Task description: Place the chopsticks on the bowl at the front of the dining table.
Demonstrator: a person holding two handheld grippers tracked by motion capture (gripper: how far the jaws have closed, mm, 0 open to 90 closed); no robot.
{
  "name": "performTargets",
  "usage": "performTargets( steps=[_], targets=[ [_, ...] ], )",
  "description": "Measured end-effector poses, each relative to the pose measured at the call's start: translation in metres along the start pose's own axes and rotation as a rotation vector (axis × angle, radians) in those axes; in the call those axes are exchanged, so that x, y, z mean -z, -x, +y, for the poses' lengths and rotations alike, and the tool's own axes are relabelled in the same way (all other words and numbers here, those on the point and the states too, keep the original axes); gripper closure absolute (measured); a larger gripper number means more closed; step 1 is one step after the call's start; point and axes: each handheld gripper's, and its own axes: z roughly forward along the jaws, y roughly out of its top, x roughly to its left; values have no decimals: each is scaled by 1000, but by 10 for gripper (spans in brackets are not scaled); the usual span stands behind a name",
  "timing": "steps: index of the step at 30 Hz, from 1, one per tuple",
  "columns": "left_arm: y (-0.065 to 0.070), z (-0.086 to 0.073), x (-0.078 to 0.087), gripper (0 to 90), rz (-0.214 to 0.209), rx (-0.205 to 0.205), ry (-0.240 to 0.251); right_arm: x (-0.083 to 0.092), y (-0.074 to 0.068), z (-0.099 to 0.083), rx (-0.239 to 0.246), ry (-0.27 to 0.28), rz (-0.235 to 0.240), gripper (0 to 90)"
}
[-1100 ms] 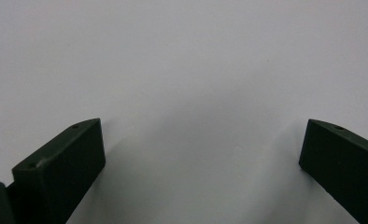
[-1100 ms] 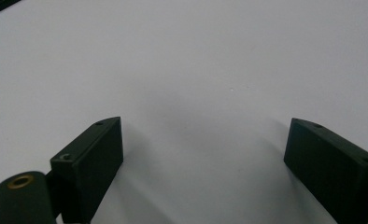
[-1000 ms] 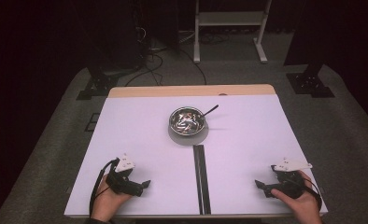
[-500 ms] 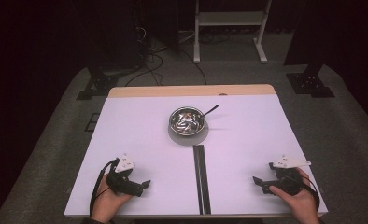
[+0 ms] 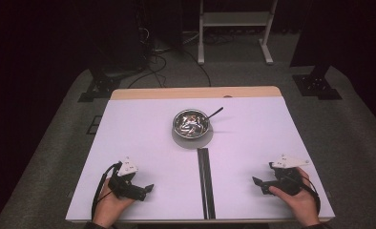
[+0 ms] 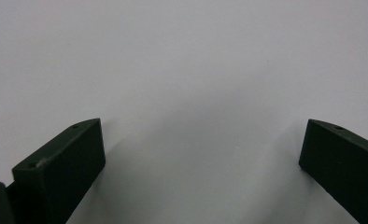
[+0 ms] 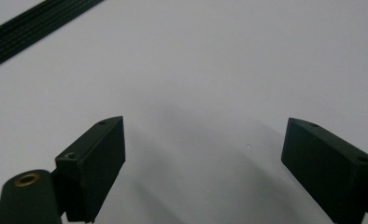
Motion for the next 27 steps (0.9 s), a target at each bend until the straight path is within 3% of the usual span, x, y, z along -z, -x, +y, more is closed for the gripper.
performTargets(
  steps=[27],
  targets=[
    [0, 0, 0, 0, 0, -2, 0, -24, -24, 35, 63, 12, 63, 127]
  ],
)
